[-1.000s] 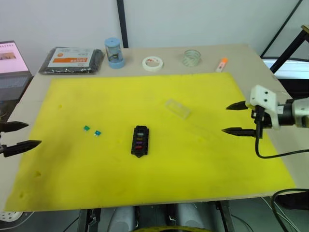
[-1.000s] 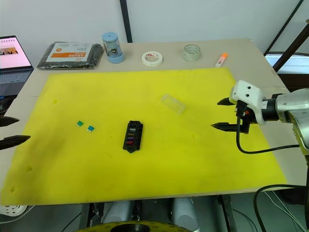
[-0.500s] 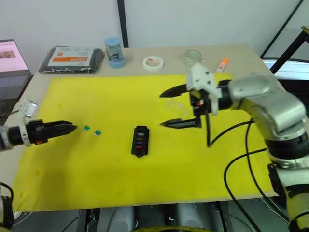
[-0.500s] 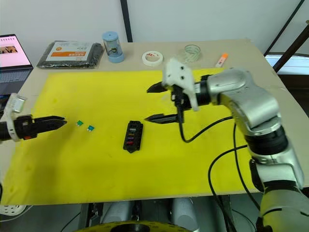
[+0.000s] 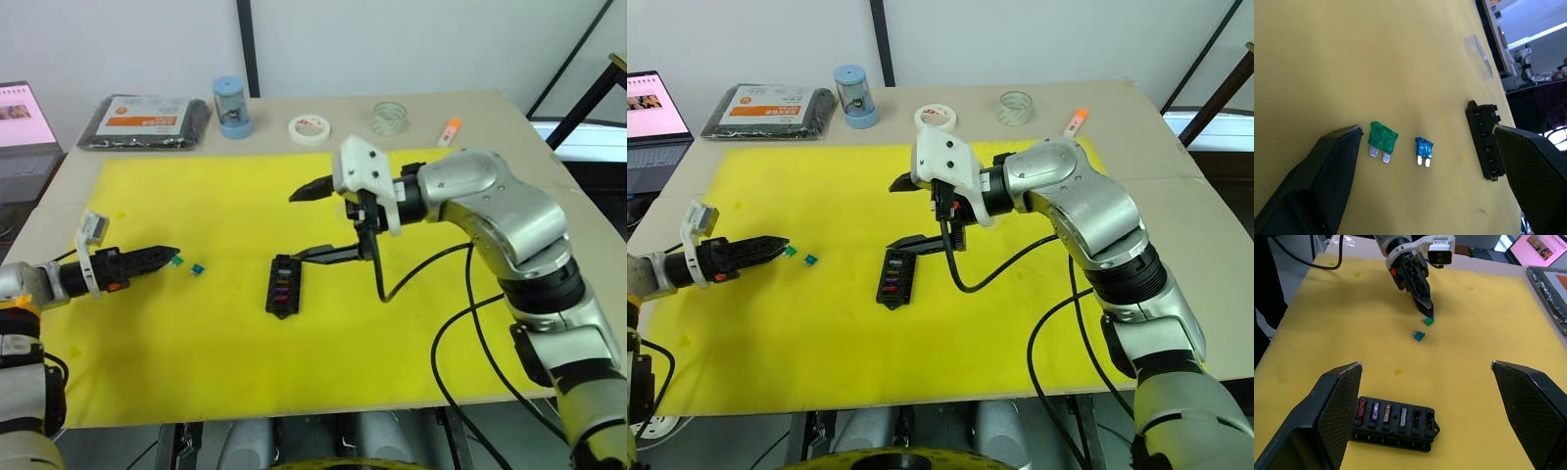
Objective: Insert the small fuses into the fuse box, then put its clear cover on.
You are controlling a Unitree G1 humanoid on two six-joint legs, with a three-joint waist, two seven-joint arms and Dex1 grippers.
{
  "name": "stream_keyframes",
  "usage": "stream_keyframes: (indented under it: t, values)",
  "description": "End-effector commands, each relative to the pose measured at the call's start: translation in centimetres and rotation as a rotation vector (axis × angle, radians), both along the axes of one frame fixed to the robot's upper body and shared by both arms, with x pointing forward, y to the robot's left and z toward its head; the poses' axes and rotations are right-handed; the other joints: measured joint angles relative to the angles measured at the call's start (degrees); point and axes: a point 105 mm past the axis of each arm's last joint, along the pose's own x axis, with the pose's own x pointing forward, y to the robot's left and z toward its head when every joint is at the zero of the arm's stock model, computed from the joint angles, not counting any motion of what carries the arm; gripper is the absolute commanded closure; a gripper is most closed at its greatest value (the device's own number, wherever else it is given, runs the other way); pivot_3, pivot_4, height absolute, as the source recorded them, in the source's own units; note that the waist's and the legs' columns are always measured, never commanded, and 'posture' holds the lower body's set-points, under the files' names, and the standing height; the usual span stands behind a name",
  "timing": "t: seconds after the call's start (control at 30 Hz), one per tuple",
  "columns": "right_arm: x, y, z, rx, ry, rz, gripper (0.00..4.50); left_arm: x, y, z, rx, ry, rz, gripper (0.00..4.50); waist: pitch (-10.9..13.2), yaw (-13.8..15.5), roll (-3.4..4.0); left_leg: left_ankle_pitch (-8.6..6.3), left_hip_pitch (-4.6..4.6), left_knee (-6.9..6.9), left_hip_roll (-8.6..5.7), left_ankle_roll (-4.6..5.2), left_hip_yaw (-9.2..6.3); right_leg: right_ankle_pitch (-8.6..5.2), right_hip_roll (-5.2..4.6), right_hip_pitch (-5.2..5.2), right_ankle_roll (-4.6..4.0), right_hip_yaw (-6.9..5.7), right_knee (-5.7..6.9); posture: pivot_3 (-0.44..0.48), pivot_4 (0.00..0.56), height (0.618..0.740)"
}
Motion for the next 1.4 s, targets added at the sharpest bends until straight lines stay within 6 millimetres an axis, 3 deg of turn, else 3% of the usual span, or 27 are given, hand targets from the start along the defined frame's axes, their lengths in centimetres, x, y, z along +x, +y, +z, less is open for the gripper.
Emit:
stream_keyframes:
  t: [0.03, 0.3, 0.53, 0.63, 0.8, 1.0, 1.1, 1.2, 1.4]
  values:
    - [-0.5, 0.4, 1.1, 0.014, -0.057, 0.021, 0.03, 0.0, -0.4, -0.9, 0.007, 0.024, -0.002, 0.00, 0.0, 0.0, 0.00, 0.00, 0.01, 0.00, 0.00, 0.00, 0.00, 0.00, -0.01, 0.01, 0.00, 0.00, 0.00, 0.000, 0.150, 0.740]
    - [-0.5, 0.6, 0.9, 0.007, -0.055, 0.023, 0.03, -0.4, -1.7, -1.2, 0.006, 0.039, -0.081, 0.00, 0.0, 0.1, 0.01, 0.00, 0.04, 0.00, -0.01, 0.00, -0.01, 0.00, -0.01, 0.07, 0.00, 0.00, 0.00, 0.000, 0.150, 0.740]
    - [-0.4, 0.6, 0.9, 0.003, -0.060, 0.016, 0.03, -0.3, -1.5, -1.6, 0.027, 0.048, -0.069, 0.00, 0.0, 0.1, 0.01, 0.00, 0.04, 0.00, -0.05, 0.00, -0.02, 0.00, -0.03, 0.09, 0.00, 0.00, -0.01, 0.000, 0.150, 0.740]
    - [-0.3, 0.5, 0.8, 0.001, -0.061, 0.015, 0.00, 0.1, -0.8, -1.8, 0.045, 0.045, -0.023, 0.63, 0.0, 0.0, 0.01, 0.00, 0.06, 0.00, -0.05, 0.00, -0.02, 0.00, -0.03, 0.11, 0.00, 0.00, -0.01, 0.000, 0.150, 0.740]
    - [-0.3, 0.5, 0.8, -0.001, -0.063, 0.013, 0.00, 0.2, -0.1, -1.7, 0.035, 0.046, 0.021, 2.41, 0.0, -0.2, 0.00, 0.00, 0.06, 0.00, -0.08, 0.00, -0.02, 0.00, -0.02, 0.09, 0.00, 0.00, -0.01, 0.000, 0.150, 0.740]
    - [-0.2, 0.5, 0.6, -0.009, -0.065, 0.013, 0.00, 0.1, 0.3, -1.7, 0.025, 0.046, 0.041, 2.41, 0.0, -0.2, 0.00, 0.00, 0.06, 0.00, -0.05, 0.00, -0.02, 0.00, -0.01, 0.07, 0.00, 0.00, -0.01, 0.000, 0.150, 0.740]
    - [-0.1, 0.5, 0.6, -0.009, -0.067, 0.013, 0.00, 0.0, 0.5, -1.7, 0.021, 0.047, 0.051, 2.99, 0.0, -0.2, 0.01, 0.00, 0.06, 0.00, -0.04, 0.00, -0.02, 0.00, -0.01, 0.06, 0.00, 0.00, -0.01, 0.000, 0.150, 0.740]
    - [-0.1, 0.5, 0.6, -0.009, -0.067, 0.016, 0.00, -0.2, 0.6, -1.8, 0.022, 0.047, 0.051, 4.03, 0.0, -0.2, 0.01, 0.00, 0.04, -0.01, -0.03, 0.00, -0.02, 0.00, 0.00, 0.05, 0.00, 0.00, -0.01, 0.000, 0.150, 0.740]
    - [-0.1, 0.5, 0.5, -0.013, -0.066, 0.017, 0.00, -0.6, 0.9, -1.9, 0.026, 0.049, 0.054, 4.03, 0.0, -0.4, 0.01, 0.00, 0.08, -0.01, -0.01, 0.00, -0.03, 0.00, 0.02, 0.04, 0.00, 0.00, 0.00, 0.000, 0.150, 0.740]
